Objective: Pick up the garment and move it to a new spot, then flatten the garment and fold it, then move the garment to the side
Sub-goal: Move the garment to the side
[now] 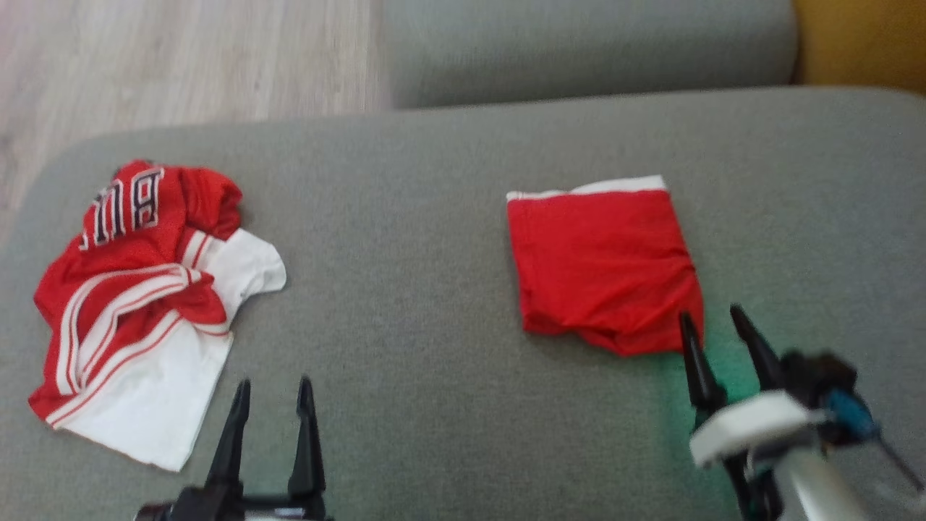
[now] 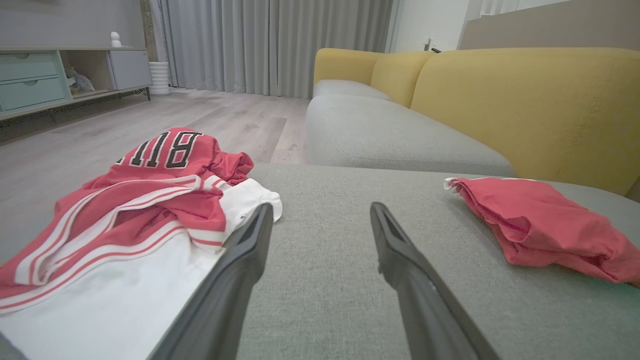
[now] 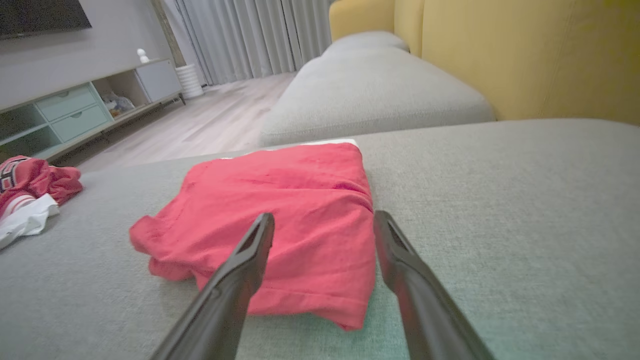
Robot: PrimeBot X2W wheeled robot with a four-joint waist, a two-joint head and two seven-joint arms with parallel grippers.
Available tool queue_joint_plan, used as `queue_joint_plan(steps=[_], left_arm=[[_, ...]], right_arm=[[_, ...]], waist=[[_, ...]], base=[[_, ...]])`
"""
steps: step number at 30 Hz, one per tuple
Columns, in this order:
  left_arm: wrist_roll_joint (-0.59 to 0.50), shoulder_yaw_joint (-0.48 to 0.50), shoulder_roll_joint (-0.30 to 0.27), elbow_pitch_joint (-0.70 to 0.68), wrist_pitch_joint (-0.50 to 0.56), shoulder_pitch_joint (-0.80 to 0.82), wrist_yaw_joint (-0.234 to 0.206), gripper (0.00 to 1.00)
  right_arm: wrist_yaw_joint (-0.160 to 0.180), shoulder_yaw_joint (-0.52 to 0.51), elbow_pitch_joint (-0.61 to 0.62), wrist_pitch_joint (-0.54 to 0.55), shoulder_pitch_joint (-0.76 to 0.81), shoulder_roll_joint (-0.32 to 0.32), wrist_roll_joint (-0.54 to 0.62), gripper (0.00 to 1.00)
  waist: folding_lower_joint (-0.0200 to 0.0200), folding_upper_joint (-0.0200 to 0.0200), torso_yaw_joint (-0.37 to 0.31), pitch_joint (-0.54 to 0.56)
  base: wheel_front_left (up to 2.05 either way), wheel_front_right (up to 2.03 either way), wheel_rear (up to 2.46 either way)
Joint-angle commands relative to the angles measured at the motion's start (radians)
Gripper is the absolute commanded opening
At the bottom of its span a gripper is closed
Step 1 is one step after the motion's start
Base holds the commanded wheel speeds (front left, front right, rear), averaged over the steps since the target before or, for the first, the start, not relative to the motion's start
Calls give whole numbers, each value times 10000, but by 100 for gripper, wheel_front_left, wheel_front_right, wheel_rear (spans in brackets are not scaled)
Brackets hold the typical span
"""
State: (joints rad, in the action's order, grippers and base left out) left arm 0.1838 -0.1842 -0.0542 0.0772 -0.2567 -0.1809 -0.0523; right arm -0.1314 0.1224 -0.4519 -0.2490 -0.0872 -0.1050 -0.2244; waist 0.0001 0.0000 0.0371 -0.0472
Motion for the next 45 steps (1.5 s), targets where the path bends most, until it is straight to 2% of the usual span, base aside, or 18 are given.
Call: queue_joint_plan(steps=[1, 9, 16, 17, 18, 19, 20, 27, 33, 38, 39, 42, 45], left_arm=[[-4, 197, 39, -394, -51, 663, -32, 100], [76, -166, 39, -358, -51, 1178, -26, 100], [52, -256, 39, -348, -51, 1431, -44, 100], [56, -262, 39, -349, -51, 1460, -51, 100], [65, -264, 39, -349, -51, 1487, -55, 100], [69, -256, 39, -353, -51, 1514, -61, 100], [70, -245, 39, -359, -51, 1540, -63, 100], [-22, -118, 40, -414, -51, 1799, 46, 100], [-213, 32, 40, -526, -51, 2231, 230, 100], [-483, 81, 40, -549, -51, 2823, 504, 100], [-589, 74, 40, -547, -51, 3109, 634, 100], [-701, 56, 40, -548, -51, 3540, 794, 100], [-759, 61, 40, -549, -51, 3899, 887, 100]], right_arm=[[7, 152, -62, 224, -870, -111, -182, 100], [7, -262, -1793, 1948, -3036, -601, -432, 100], [7, -245, -3052, 2885, -3774, -723, -500, 100], [7, -158, -3189, 3012, -3836, -673, -624, 92], [7, -15, -3270, 3108, -3891, -632, -753, 73], [7, 136, -3303, 3145, -3940, -619, -858, 32], [7, 255, -3306, 3129, -3995, -634, -941, 0], [7, 767, -2945, 2872, -4446, -1243, -1098, 0], [7, 641, -2287, 3143, -4866, -2662, -1027, 0], [7, -84, -1666, 3504, -5174, -4240, -739, 0], [7, -518, -1431, 3617, -5236, -4820, -537, 0], [7, -1263, -1167, 3641, -5300, -5566, -199, 0], [7, -1947, -879, 3614, -5353, -5996, 279, 0]], waist=[[-1, 0, 76, -389], [-1, 0, 293, -1020], [-1, 0, 403, -1412], [-1, 0, 394, -1476], [-1, 0, 374, -1546], [-1, 0, 338, -1610], [-1, 0, 292, -1682], [-1, 0, -344, -2271], [-1, 0, -1088, -3150], [-1, 0, -1530, -4179], [-1, 0, -1605, -4592], [-1, 0, -1653, -5159], [-1, 0, -1700, -5601]], base=[[0, 0, 0], [0, 0, 0], [0, 0, 0], [0, 0, 0], [0, 0, 0], [0, 0, 0], [0, 0, 0], [0, 0, 0], [0, 0, 0], [0, 0, 0], [0, 0, 0], [0, 0, 0], [0, 0, 0]])
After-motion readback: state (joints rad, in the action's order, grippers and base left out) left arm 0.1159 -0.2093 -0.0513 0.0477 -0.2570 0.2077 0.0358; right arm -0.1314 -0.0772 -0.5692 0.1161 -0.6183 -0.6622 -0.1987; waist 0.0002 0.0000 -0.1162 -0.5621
